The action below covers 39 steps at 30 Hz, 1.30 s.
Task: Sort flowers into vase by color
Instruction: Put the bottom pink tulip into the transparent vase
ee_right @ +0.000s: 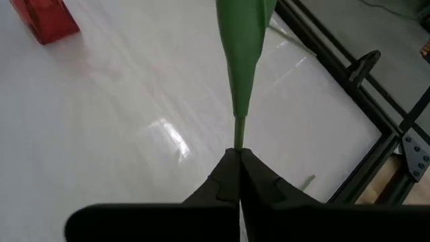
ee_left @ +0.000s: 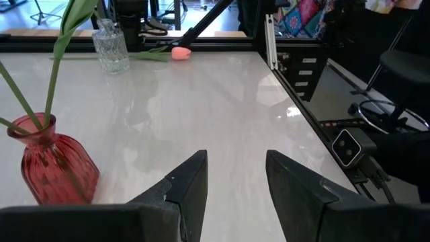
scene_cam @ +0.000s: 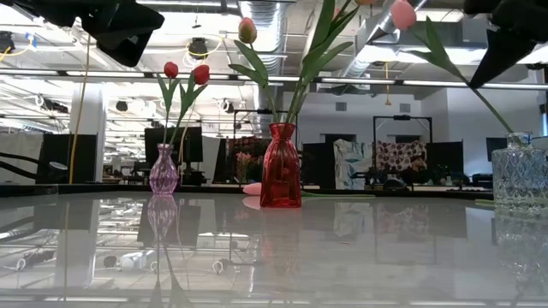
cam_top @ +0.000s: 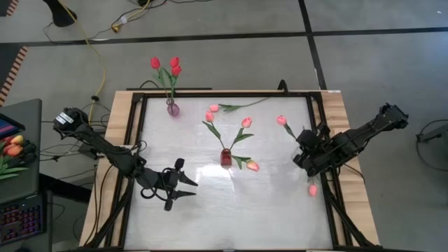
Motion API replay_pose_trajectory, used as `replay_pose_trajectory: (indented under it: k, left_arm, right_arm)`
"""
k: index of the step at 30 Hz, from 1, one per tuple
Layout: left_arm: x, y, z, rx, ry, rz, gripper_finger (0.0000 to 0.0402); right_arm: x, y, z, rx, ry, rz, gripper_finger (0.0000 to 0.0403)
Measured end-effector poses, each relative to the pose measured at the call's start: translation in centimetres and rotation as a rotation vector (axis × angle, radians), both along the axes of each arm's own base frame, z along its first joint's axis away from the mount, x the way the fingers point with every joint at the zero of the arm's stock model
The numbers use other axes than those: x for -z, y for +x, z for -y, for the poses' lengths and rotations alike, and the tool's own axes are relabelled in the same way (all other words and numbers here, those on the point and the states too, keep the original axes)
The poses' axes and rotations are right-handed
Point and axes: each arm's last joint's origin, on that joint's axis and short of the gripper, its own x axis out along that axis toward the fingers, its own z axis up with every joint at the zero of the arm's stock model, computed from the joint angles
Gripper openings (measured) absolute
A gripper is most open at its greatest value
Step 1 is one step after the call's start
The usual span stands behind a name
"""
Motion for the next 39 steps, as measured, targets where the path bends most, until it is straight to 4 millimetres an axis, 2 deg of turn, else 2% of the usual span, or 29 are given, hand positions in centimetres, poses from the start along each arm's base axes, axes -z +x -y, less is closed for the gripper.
replay_pose_trajectory:
  k: [7,18,29,39]
  left_arm:
    - [0.0,0.0,0.0,-0.001,-0.002,0.0,0.0139]
    - [0.0,0.0,0.0,-0.001,-0.003,-0.001,0.0139]
    - [0.0,0.0,0.0,-0.001,-0.004,-0.001,0.0139]
    - [0.0,0.0,0.0,0.008,-0.029,-0.009,0.0139]
  right_arm:
    - [0.0,-0.2,0.0,-0.001,0.02,-0.03,0.0016]
    - [-1.6,-0.8,0.1,0.025,0.123,-0.079,0.0023]
    - [-1.4,-1.3,-0.1,0.047,0.259,-0.172,0.003]
    - [-1.4,-1.3,-0.2,0.039,0.286,-0.194,0.0082]
